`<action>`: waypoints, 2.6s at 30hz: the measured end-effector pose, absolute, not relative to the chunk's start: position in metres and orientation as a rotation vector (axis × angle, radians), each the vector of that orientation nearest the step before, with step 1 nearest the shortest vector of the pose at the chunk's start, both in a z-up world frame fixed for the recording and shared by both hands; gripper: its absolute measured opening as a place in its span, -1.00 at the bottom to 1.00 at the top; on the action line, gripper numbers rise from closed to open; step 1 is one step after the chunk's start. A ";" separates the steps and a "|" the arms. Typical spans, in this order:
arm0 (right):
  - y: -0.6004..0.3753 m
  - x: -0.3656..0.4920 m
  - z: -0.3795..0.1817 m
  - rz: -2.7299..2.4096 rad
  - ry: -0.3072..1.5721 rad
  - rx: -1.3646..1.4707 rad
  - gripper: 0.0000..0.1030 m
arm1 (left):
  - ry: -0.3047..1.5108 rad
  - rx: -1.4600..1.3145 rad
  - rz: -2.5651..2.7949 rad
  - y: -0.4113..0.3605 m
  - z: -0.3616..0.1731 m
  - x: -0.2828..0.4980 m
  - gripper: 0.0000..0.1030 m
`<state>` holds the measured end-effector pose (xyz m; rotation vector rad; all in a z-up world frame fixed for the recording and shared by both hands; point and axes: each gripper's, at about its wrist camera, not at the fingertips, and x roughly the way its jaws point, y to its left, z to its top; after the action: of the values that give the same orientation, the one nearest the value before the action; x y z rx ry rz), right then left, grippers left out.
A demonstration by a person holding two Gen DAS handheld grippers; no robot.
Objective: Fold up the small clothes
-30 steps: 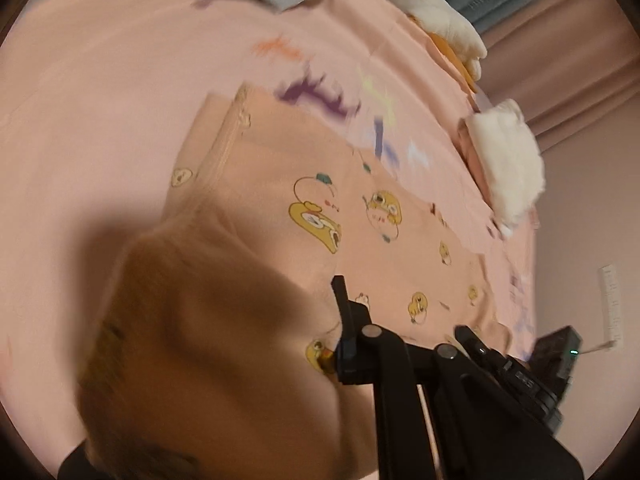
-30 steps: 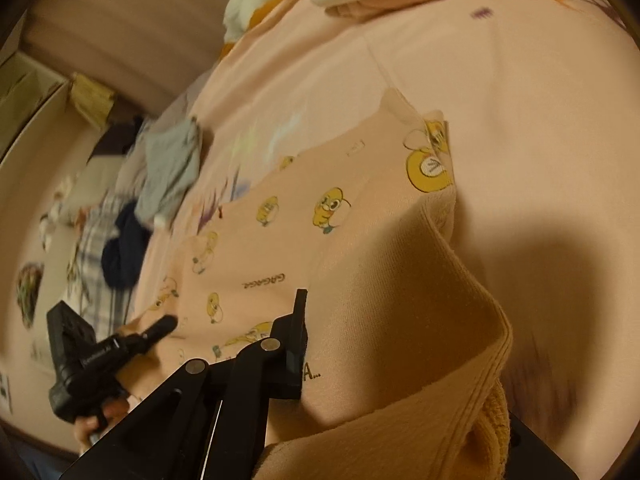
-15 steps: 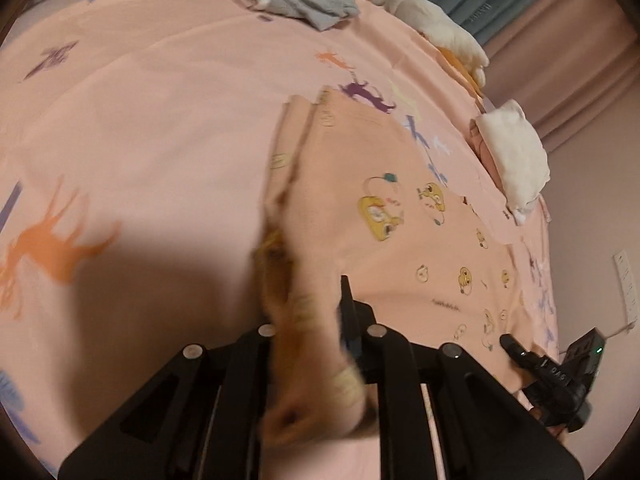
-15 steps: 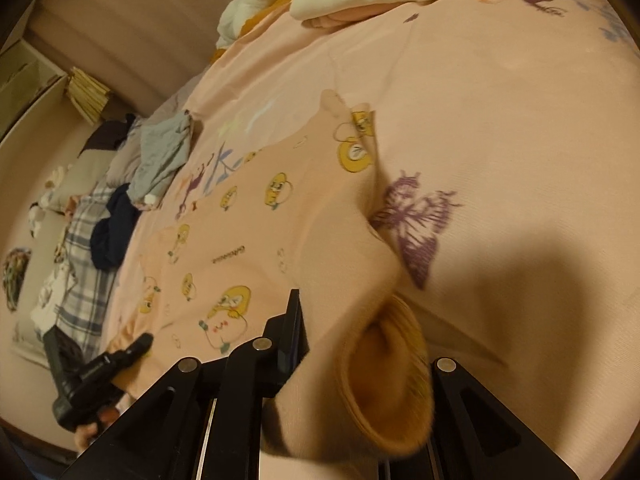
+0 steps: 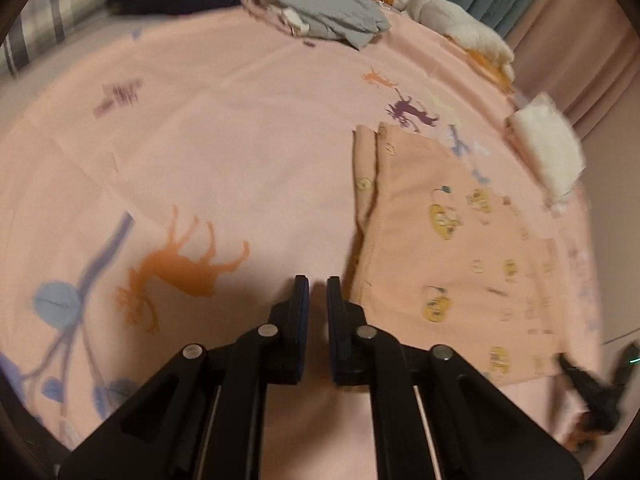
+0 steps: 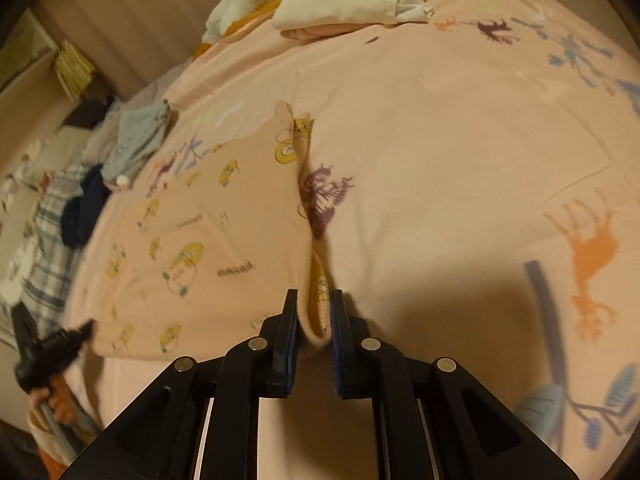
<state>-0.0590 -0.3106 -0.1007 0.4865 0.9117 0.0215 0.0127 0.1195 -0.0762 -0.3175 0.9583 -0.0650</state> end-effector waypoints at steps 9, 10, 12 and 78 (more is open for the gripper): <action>-0.292 -0.059 -0.084 -0.042 0.899 0.316 -0.80 | 0.863 -0.197 -0.131 0.080 -0.063 0.000 -0.67; -0.291 -0.058 -0.084 -0.045 0.902 0.305 -0.79 | 0.848 -0.179 -0.138 0.075 -0.060 -0.002 -0.56; -0.291 -0.058 -0.084 -0.050 0.912 0.295 -0.77 | 0.838 -0.180 -0.161 0.070 -0.058 -0.002 -0.48; -0.292 -0.037 -0.124 0.027 0.796 0.992 0.02 | 1.016 -0.532 -0.257 0.129 -0.079 -0.007 0.42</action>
<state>-0.0370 -0.2925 -0.1244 0.9925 0.7962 0.0271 -0.0073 0.1292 -0.0788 -0.5320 1.0163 -0.2570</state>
